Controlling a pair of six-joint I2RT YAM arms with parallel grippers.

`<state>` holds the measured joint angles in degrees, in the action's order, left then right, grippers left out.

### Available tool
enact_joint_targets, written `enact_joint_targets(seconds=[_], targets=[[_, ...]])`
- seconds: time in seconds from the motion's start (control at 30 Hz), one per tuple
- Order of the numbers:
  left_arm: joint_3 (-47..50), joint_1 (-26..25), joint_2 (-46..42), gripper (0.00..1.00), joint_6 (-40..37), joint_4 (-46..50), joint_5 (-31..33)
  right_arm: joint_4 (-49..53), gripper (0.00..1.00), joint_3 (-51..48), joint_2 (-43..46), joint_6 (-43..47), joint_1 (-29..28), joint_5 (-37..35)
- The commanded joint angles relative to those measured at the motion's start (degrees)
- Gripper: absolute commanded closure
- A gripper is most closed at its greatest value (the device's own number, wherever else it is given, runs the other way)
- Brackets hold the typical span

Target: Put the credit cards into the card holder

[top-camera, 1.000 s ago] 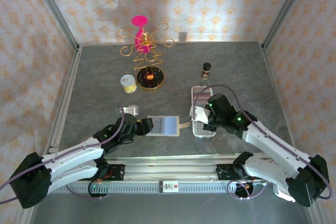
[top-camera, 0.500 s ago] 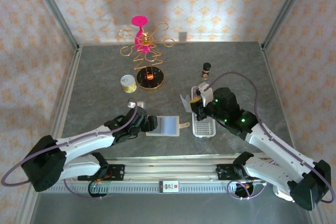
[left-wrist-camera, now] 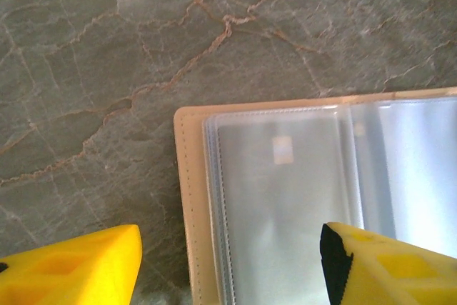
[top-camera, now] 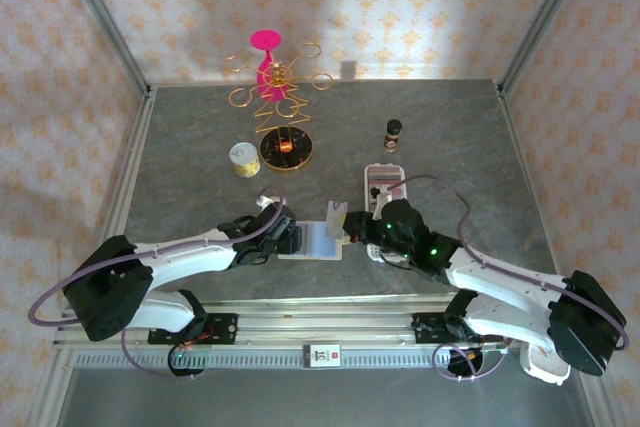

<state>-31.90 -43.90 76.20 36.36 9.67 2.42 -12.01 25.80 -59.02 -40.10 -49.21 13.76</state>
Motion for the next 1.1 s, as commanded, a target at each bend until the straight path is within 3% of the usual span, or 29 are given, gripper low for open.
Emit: enact_joint_targets(seconds=[0.0, 0.43, 1.07], targets=[[-1.39, -0.48, 1.37, 0.32, -0.95, 1.65, 2.06, -5.58, 1.00, -0.14, -2.26, -6.44, -1.72, -5.17], [-0.64, -0.84, 4.26, 0.38, -0.55, 1.14, 2.33, -10.87, 1.00, 0.46, -12.71, -11.05, -3.70, -5.44], [2.27, -0.93, 2.33, 0.56, 1.39, -0.97, 0.04, -17.30, 1.00, 3.53, -24.61, -12.50, -4.64, -3.92]])
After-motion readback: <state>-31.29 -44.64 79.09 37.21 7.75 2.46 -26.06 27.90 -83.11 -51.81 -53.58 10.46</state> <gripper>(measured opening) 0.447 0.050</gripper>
